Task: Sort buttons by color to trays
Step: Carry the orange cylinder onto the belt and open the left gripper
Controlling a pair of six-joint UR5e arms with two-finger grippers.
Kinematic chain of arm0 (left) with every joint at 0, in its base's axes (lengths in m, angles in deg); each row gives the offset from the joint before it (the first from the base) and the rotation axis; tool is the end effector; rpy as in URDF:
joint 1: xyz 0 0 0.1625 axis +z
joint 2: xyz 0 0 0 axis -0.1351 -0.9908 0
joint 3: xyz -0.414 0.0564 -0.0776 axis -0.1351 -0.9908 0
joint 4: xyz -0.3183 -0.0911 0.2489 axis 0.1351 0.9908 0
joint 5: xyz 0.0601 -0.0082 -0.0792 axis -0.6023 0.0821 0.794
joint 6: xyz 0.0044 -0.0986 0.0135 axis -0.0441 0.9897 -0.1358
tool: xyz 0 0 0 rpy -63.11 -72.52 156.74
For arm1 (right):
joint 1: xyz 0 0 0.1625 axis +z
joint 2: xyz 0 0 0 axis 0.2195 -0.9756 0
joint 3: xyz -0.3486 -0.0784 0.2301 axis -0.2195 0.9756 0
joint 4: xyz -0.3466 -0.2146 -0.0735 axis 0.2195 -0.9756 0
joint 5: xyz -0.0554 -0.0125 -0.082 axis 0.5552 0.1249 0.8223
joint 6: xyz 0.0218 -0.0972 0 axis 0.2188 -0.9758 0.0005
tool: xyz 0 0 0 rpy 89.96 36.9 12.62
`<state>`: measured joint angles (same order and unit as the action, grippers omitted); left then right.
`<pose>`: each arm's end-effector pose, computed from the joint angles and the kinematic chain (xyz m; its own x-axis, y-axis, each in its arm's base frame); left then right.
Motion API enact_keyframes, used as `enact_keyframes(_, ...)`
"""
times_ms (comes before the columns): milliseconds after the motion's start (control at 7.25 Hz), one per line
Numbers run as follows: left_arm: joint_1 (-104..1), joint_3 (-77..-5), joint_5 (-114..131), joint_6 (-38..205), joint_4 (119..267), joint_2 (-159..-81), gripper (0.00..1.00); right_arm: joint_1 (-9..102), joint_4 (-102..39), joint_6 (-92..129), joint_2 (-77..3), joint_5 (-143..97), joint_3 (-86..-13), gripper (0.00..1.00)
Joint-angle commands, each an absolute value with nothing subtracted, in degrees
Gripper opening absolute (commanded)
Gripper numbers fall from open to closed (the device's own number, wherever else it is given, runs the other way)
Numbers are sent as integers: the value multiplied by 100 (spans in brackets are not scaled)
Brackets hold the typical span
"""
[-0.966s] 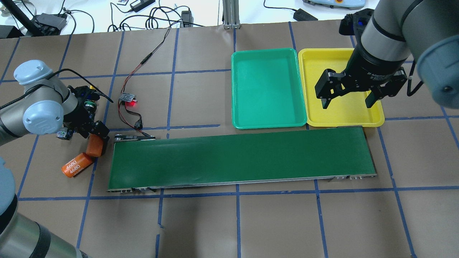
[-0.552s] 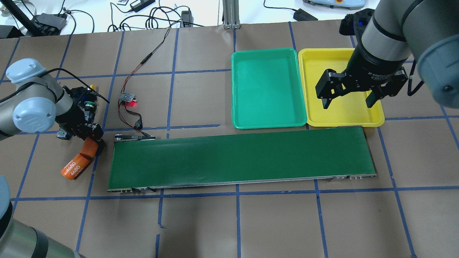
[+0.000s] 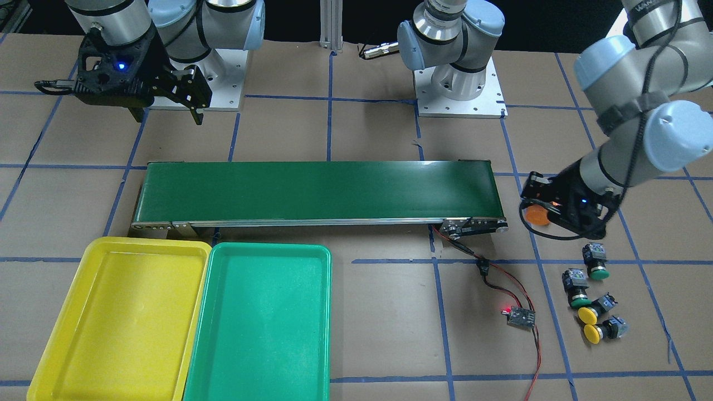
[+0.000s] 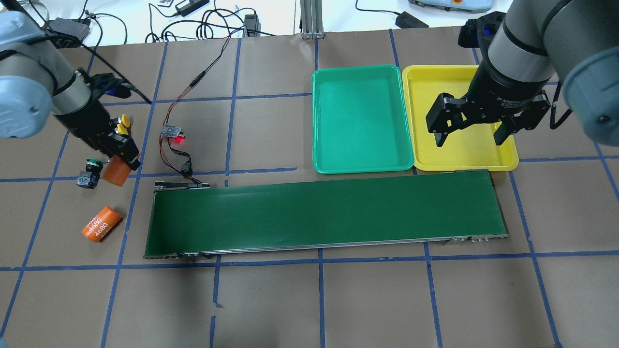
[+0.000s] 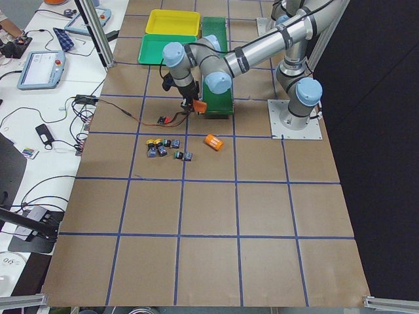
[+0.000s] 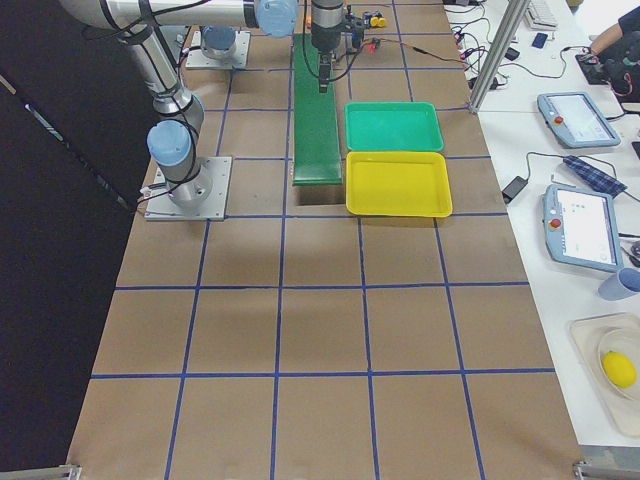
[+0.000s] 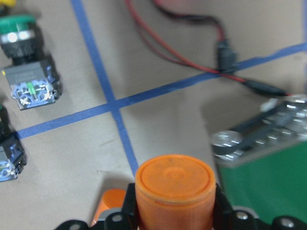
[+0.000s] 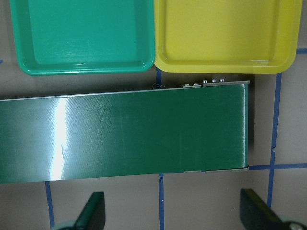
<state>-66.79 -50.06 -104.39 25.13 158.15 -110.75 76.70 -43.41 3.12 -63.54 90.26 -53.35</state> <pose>0.0128 -0.5374 0.3278 -0.8769 0.4655 0.1201 0.4799 0.8623 0.1616 0.1281 -0.4436 0.4782 -0.9996 0.0265 0.0042 0.0266 0.9992 0.0300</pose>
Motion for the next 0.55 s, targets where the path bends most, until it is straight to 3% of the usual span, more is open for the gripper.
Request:
enact_keyframes(0, -7528, -5516, -10529, 1191, 15805, -10652, 0, 7671, -4363, 327, -6354, 9031, -5336, 100)
enact_keyframes(414, -7547, -6713, -10380, -616, 13884, -10484, 0, 7662, -4337, 327, -6371, 9040, -5336, 100)
